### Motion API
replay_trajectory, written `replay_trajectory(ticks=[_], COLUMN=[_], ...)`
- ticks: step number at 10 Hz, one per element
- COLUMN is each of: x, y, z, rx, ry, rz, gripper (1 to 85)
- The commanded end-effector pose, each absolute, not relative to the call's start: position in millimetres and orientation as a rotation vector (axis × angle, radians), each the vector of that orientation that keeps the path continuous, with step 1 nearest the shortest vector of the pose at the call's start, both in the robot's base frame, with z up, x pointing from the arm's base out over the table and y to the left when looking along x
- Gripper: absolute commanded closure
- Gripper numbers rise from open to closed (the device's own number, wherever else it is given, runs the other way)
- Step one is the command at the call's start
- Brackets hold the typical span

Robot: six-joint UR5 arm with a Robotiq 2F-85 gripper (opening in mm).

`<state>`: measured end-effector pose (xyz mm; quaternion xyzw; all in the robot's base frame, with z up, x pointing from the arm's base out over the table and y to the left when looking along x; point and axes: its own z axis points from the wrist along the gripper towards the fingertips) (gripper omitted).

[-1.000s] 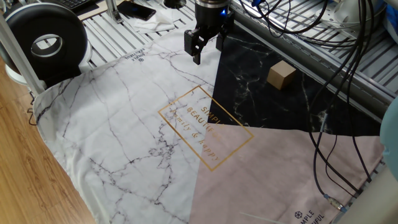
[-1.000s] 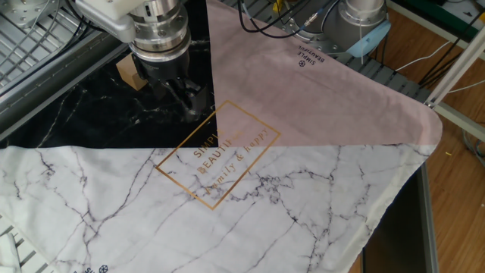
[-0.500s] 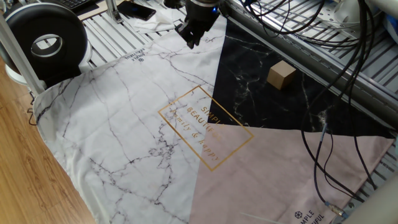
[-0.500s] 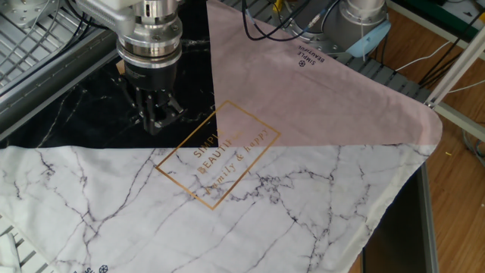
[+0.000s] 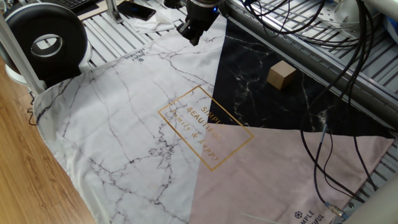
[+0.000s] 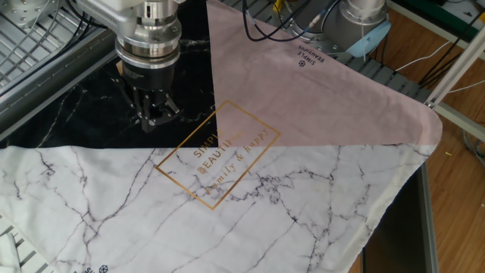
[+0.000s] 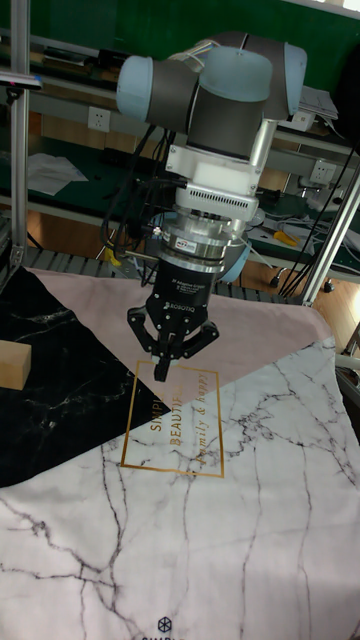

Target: Pick up the small block on the left and move it to the right

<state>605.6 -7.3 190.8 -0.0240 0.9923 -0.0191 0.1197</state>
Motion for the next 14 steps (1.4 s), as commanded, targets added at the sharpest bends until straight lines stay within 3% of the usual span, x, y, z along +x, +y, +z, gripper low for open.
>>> replay_trajectory(ticks=[1,12,14], x=[594,581,580], y=[-17,-24,-39], z=[181,169,170], rx=[-0.107,-0.175,-0.249], ry=[2.937,2.971,2.970], rz=[-0.054,-0.079,-0.176], gripper=[84.7,84.7,84.7])
